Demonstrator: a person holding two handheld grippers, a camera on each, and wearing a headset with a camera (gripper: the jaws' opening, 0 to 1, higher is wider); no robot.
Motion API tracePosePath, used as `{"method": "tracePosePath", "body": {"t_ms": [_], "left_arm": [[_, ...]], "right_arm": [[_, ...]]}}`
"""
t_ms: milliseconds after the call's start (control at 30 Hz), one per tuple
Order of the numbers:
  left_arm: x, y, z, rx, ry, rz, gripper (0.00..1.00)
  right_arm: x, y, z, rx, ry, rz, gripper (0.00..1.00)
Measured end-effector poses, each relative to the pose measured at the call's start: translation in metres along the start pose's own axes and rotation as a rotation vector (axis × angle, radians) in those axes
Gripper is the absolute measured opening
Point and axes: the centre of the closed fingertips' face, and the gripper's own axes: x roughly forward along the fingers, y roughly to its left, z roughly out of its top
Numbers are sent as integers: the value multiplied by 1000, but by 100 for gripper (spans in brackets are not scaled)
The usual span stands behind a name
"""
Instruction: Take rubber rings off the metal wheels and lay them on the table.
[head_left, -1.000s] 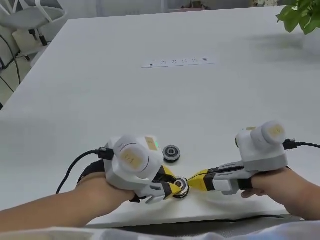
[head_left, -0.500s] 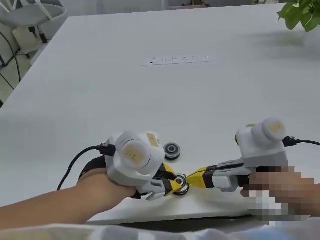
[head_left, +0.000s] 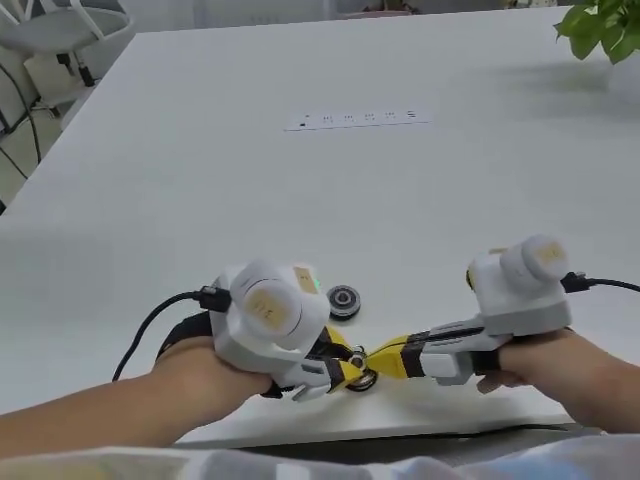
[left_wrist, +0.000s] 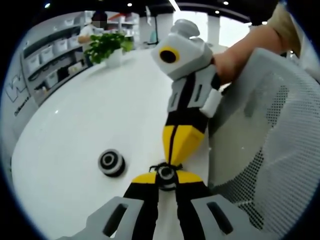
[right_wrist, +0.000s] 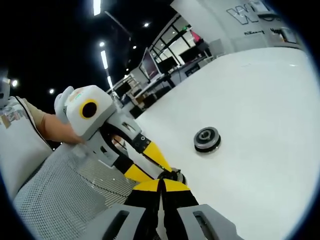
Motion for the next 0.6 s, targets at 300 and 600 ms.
{"method": "tracePosePath", "body": {"t_ms": [300, 600], "left_arm": [[0, 0, 1, -1, -6, 1, 12], [0, 0, 1, 1, -26, -11, 13]], "right_arm": [[-3, 6, 8, -4, -47, 30, 0], [-4, 4, 5, -28, -41, -13, 0]]}}
